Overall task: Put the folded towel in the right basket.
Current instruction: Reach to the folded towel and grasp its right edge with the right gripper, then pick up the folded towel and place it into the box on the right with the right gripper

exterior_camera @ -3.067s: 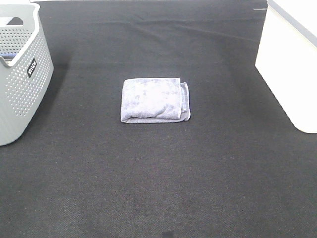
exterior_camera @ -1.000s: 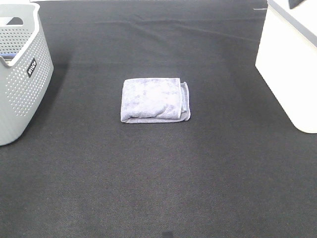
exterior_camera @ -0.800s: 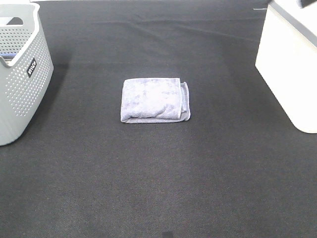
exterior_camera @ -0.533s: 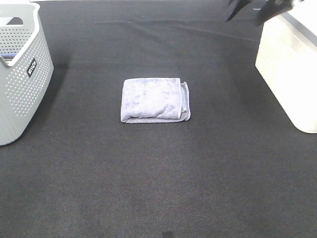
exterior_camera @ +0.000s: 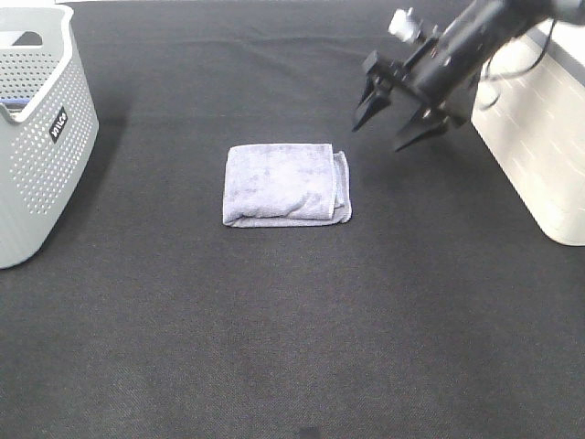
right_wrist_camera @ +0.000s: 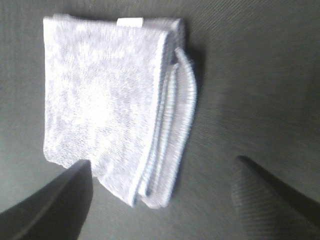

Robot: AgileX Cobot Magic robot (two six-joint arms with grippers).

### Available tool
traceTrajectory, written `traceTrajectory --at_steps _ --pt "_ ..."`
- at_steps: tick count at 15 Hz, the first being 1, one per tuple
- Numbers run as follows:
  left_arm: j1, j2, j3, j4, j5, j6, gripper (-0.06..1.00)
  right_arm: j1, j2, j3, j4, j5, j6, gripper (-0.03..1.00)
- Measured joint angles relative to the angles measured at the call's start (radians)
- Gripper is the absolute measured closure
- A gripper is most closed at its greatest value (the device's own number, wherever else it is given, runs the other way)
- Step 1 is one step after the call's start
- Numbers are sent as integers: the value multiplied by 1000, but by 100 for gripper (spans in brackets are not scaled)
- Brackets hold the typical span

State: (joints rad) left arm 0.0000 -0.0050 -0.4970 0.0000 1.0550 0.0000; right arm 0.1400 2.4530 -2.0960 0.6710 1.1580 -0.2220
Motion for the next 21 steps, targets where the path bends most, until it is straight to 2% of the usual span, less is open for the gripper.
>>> traceTrajectory --at_steps 6,12,13,14,15,16,17,18,21 --pt "0 0 0 0 0 0 -3 3 106 -12 55 -4 -64 24" --pt "0 0 0 0 0 0 -3 65 151 -27 107 -27 -118 27" --pt "0 0 0 0 0 0 -3 81 154 -29 107 -43 -126 31" --pt "0 0 0 0 0 0 -3 96 158 -29 105 -66 -126 40" --pt "0 0 0 0 0 0 -3 104 164 -29 102 -84 -124 56" --pt "0 0 0 0 0 0 -3 104 164 -29 102 -84 -124 56" --pt "0 0 0 0 0 0 -3 106 168 -29 100 -96 -121 74" --pt "0 0 0 0 0 0 -3 107 168 -29 97 -98 -119 87" --pt "0 0 0 0 0 0 -3 110 155 -29 50 -99 -119 88"
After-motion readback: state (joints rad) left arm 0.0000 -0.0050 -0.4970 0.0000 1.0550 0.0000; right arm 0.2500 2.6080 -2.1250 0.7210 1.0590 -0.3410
